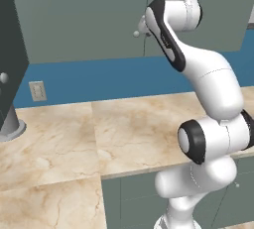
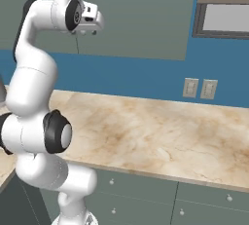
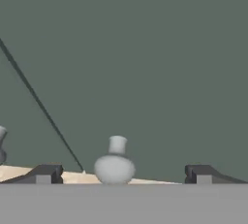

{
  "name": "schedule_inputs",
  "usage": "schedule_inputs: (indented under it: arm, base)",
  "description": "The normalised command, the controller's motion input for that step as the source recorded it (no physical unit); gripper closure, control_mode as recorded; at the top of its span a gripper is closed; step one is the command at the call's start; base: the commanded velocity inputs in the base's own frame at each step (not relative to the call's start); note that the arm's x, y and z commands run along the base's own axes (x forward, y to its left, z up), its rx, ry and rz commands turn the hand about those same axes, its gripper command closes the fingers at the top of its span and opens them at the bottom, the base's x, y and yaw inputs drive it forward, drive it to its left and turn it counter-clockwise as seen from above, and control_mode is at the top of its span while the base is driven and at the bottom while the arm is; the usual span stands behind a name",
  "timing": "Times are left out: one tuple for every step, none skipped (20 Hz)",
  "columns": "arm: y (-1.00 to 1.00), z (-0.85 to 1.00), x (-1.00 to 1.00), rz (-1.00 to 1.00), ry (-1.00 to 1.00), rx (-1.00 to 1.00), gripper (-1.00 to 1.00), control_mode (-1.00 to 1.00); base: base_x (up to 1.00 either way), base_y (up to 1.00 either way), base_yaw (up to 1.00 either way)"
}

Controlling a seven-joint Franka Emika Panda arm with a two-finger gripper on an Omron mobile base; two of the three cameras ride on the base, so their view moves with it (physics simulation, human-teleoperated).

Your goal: Move the ketchup and mustard from the cabinet to the dining counter.

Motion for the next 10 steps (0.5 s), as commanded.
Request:
schedule_inputs:
  arm:
    - [0.02, -0.16, 0.35, 0.00, 0.00, 0.00, -1.00, -1.00]
    - [0.00, -0.14, 0.35, 0.00, 0.00, 0.00, -1.00, -1.00]
    - [0.00, -0.13, 0.34, 0.00, 0.00, 0.00, -1.00, -1.00]
    - [0.00, -0.11, 0.35, 0.00, 0.00, 0.00, -1.00, -1.00]
    - [0.00, -0.11, 0.37, 0.00, 0.00, 0.00, -1.00, -1.00]
    - [0.00, -0.09, 0.38, 0.00, 0.00, 0.00, -1.00, -1.00]
    - [0.00, -0.07, 0.39, 0.00, 0.00, 0.00, -1.00, -1.00]
    - [0.00, -0.07, 0.40, 0.00, 0.00, 0.00, -1.00, -1.00]
    - [0.00, -0.05, 0.37, 0.00, 0.00, 0.00, -1.00, -1.00]
    - [0.01, -0.03, 0.36, 0.00, 0.00, 0.00, 1.00, -1.00]
  base:
    - [0.00, 0.00, 0.00]
    - [0.00, 0.00, 0.00]
    - [0.00, 0.00, 0.00]
    - [0.00, 0.00, 0.00]
    - [0.00, 0.00, 0.00]
    - [0.00, 0.00, 0.00]
    - [0.00, 0.00, 0.00]
    - [0.00, 0.00, 0.00]
    - [0.00, 0.00, 0.00]
    - [0.00, 0.00, 0.00]
